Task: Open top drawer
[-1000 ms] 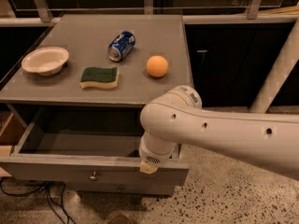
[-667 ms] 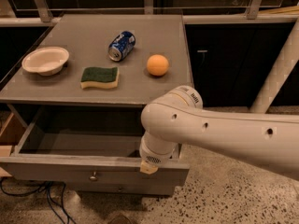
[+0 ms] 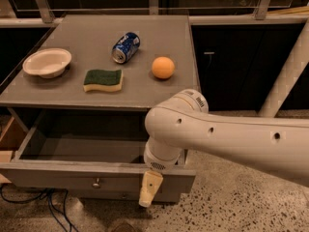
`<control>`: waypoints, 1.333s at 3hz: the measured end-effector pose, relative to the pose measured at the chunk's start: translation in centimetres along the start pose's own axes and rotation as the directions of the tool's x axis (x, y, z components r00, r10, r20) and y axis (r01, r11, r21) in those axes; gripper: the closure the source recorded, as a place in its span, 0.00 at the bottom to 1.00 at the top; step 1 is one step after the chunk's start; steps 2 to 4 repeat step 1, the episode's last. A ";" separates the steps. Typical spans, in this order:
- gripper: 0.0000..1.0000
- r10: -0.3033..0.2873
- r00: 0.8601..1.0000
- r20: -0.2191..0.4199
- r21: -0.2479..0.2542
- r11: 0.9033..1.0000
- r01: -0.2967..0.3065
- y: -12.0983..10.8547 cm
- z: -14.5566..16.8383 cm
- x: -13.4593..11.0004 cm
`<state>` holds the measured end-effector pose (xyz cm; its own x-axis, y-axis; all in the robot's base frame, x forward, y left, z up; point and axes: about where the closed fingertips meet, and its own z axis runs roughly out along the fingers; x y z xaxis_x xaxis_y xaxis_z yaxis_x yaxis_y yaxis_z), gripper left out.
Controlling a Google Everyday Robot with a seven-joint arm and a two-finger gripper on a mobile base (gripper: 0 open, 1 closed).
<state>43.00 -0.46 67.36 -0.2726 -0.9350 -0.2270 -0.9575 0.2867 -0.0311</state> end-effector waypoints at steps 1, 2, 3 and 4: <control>0.00 0.000 1.000 0.000 0.000 1.000 0.000 0.0 0.0 0.0; 0.00 0.000 1.000 0.000 0.000 1.000 0.000 0.0 0.0 0.0; 0.00 0.000 1.000 0.000 0.000 1.000 0.000 0.0 0.0 0.0; 0.00 0.000 1.000 0.000 0.000 1.000 0.000 0.0 0.0 0.0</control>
Offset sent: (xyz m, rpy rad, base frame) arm 0.0000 0.0000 0.0000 0.0000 0.0000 0.0000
